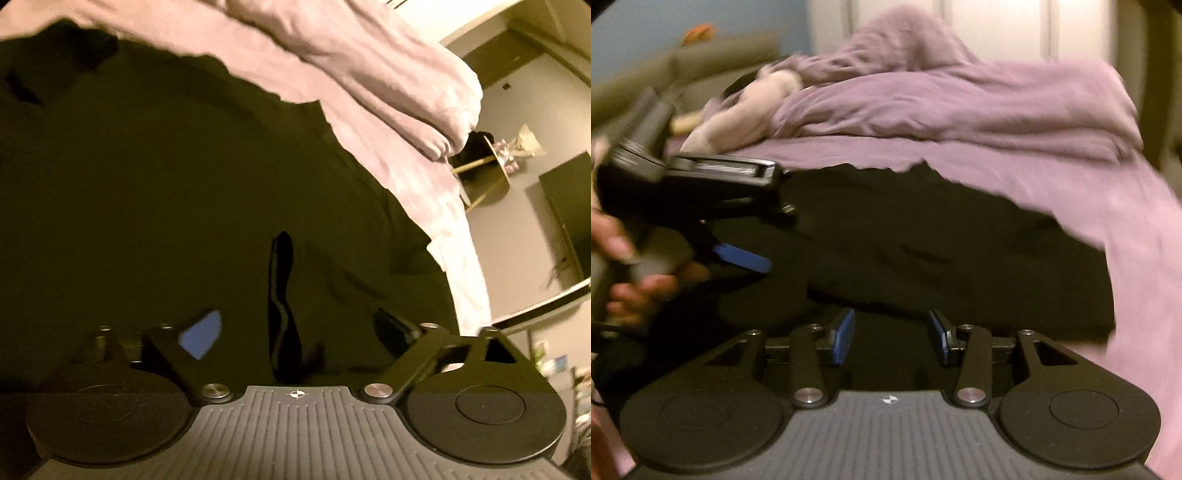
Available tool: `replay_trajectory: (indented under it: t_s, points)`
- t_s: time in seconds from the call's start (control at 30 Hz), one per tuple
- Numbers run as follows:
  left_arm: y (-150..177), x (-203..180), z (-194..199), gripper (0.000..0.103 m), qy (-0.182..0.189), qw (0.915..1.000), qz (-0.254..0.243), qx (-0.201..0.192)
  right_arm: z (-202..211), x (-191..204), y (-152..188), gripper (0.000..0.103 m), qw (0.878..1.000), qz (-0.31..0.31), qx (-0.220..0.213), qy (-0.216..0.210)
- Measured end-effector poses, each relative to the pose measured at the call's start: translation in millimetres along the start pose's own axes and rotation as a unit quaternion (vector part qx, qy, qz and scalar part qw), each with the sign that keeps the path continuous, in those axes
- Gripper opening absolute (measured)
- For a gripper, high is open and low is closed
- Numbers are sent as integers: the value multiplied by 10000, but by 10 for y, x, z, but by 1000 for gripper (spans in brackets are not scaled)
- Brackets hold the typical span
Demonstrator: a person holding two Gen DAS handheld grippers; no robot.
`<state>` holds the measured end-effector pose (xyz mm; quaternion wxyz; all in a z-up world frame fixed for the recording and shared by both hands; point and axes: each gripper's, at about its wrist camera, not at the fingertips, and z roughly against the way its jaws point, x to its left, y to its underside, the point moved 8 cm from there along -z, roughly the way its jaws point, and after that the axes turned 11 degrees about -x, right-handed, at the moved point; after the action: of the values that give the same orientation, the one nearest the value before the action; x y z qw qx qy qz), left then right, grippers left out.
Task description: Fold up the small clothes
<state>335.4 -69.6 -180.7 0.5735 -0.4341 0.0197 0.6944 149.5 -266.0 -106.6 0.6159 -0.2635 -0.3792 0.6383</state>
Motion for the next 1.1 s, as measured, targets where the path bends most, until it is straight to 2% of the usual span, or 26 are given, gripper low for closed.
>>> replay_trajectory:
  t_s: [0.1,0.17,0.23,0.37,0.47,0.5,0.6,0.73,0.83,0.9,1.03,1.1]
  points:
    - [-42,12,-111,88,165,9996,167,150,82,-47,169,43,9984,-565,-29,-35]
    - [-75,12,-146,81,227,9993,213,205,70,-40,230,43,9969,-778,-26,-89]
    - [-91,6,-196,66,278,9990,206,269,53,-38,277,43,9960,-882,-55,-138]
    - [-101,-19,-299,50,288,9988,200,357,-31,12,304,43,9946,-1001,-64,-265]
    - [-103,-56,-353,28,295,9986,129,412,-85,-4,294,43,9927,-1175,-74,-252]
    - [-100,-68,-374,4,362,9982,134,461,-93,-12,293,43,9922,-1220,-76,-250]
    - [-147,-101,-371,5,427,9982,80,409,-118,-32,293,43,9898,-1397,-80,-281]
    - [-439,-239,-72,5,626,9965,-551,-31,-139,-68,248,43,9881,-1514,-123,-241]
    - [-773,-176,248,5,456,9935,-911,-516,-225,-103,155,45,9865,-1611,-212,-203]
    - [-975,-6,427,5,255,9920,-977,-757,-317,-125,86,45,9852,-1684,-256,-173]
    - [-1300,617,610,5,-875,9821,-1162,-1200,-518,-179,0,45,9793,-1996,-270,-202]
    - [-1330,880,606,6,-1094,9836,-925,-1099,-627,-215,-22,45,9763,-2146,-241,-153]
